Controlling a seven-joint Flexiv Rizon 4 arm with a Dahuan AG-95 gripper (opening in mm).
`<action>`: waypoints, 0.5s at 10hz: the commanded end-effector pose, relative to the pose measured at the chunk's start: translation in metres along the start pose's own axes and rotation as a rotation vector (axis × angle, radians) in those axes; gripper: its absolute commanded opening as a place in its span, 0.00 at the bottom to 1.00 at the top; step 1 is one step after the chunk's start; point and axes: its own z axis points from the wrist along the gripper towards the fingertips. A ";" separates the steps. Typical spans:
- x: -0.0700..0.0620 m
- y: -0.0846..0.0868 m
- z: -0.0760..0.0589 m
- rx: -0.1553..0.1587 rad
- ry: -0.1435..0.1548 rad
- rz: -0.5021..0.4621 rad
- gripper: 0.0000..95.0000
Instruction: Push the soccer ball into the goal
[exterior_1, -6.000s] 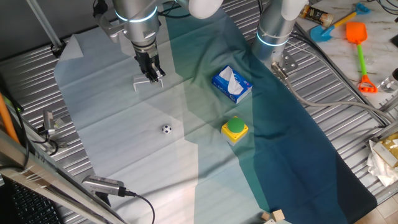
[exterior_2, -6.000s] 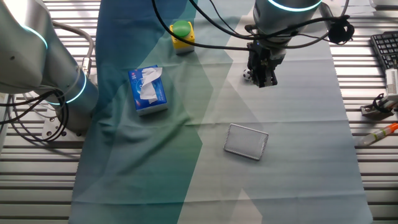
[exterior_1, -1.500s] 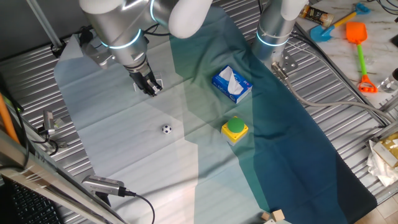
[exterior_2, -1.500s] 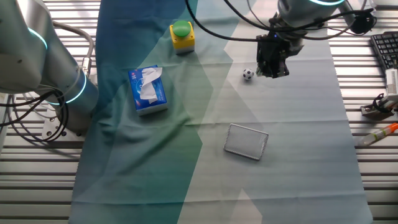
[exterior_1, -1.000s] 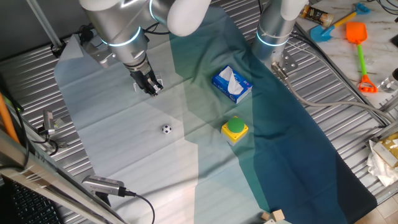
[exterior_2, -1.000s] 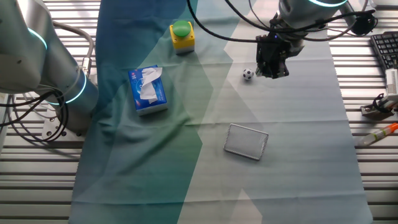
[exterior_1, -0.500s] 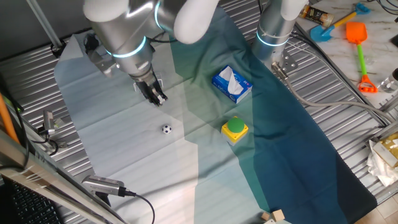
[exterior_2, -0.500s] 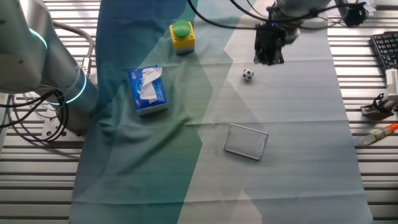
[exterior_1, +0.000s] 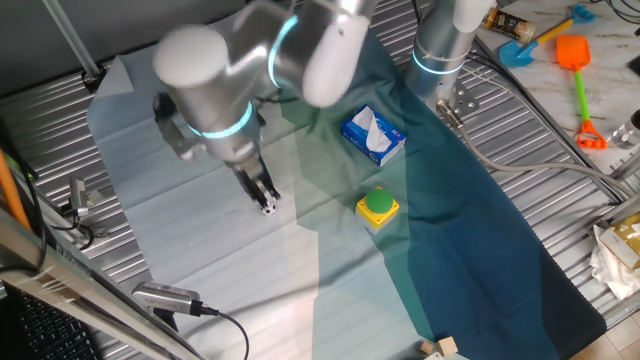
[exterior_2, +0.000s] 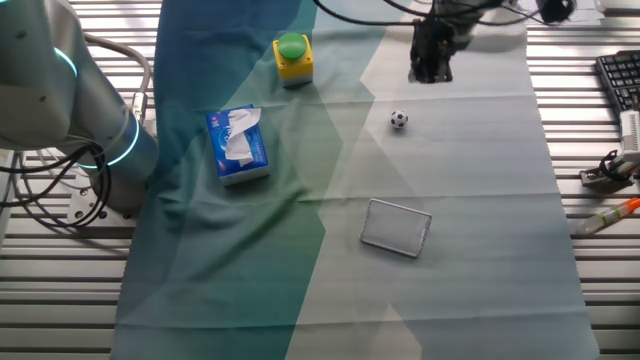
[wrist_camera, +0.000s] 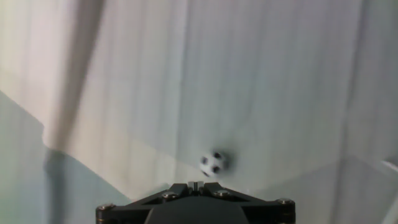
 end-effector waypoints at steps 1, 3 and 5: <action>-0.004 0.016 0.018 0.001 -0.014 0.020 0.00; -0.006 0.022 0.032 0.004 -0.027 0.013 0.00; -0.006 0.018 0.048 -0.004 -0.042 0.006 0.00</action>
